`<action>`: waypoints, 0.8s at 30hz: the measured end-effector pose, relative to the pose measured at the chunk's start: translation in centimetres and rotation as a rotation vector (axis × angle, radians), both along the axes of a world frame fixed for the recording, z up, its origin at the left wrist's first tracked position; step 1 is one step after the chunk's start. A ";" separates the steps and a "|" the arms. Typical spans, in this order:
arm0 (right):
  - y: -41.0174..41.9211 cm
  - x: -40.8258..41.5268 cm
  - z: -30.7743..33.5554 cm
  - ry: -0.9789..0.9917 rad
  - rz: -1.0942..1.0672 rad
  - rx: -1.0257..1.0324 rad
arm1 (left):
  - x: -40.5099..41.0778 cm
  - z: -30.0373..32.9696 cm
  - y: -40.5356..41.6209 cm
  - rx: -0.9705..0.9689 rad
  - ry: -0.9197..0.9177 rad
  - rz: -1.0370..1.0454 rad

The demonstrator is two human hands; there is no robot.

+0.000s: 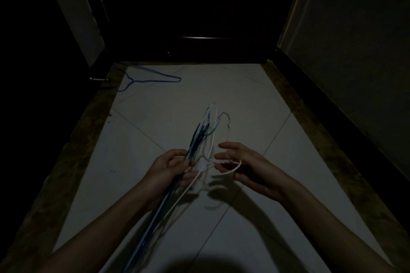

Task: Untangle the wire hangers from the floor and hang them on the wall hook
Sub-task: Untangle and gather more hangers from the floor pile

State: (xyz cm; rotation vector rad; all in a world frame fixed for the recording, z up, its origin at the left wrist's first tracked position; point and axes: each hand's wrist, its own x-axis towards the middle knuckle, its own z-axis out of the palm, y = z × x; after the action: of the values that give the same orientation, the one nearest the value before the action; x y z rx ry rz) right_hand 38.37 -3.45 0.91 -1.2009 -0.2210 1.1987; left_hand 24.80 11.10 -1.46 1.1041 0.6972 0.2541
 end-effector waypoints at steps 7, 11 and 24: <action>1.5 1.1 -0.9 -0.378 0.022 -0.129 | -0.8 -0.1 0.6 -0.054 -0.012 -0.028; 3.8 2.3 -1.3 -0.518 -0.019 -0.076 | -1.2 0.2 1.3 -0.091 -0.033 -0.027; 10.4 4.1 -0.6 -0.642 -0.013 -0.110 | -3.3 1.1 2.7 -0.063 -0.076 -0.049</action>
State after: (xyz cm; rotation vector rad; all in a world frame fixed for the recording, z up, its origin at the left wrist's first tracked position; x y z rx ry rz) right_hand 42.46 6.92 0.33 -1.6574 -0.6290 0.7879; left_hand 21.49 13.78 -0.32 1.0448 0.6059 0.2290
